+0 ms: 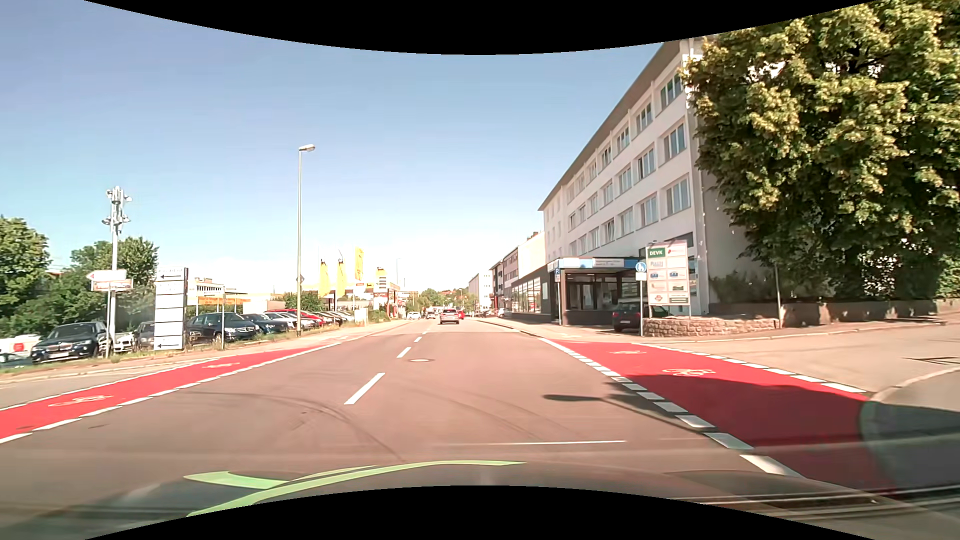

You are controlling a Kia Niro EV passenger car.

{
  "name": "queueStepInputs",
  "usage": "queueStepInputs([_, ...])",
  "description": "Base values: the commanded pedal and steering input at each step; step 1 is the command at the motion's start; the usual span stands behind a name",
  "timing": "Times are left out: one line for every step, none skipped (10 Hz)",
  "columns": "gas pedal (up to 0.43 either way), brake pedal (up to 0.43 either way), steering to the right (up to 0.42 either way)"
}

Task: Follow the waypoints while adhering to traffic rules and regulations

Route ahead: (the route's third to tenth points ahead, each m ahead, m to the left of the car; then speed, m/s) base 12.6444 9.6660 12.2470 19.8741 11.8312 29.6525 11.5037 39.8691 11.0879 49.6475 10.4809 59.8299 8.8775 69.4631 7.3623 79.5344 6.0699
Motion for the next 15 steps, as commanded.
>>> queueStepInputs([0.000,0.159,-0.096])
queueStepInputs([0.000,0.159,-0.112])
queueStepInputs([0.000,0.159,-0.136])
queueStepInputs([0.000,0.159,-0.160])
queueStepInputs([0.000,0.152,-0.183])
queueStepInputs([0.000,0.159,-0.213])
queueStepInputs([0.000,0.152,-0.241])
queueStepInputs([0.000,0.146,-0.266])
queueStepInputs([0.000,0.140,-0.294])
queueStepInputs([0.000,0.122,-0.316])
queueStepInputs([0.000,0.085,-0.332])
queueStepInputs([0.000,0.073,-0.350])
queueStepInputs([0.000,0.055,-0.367])
queueStepInputs([0.000,0.037,-0.380])
queueStepInputs([0.000,0.006,-0.394])
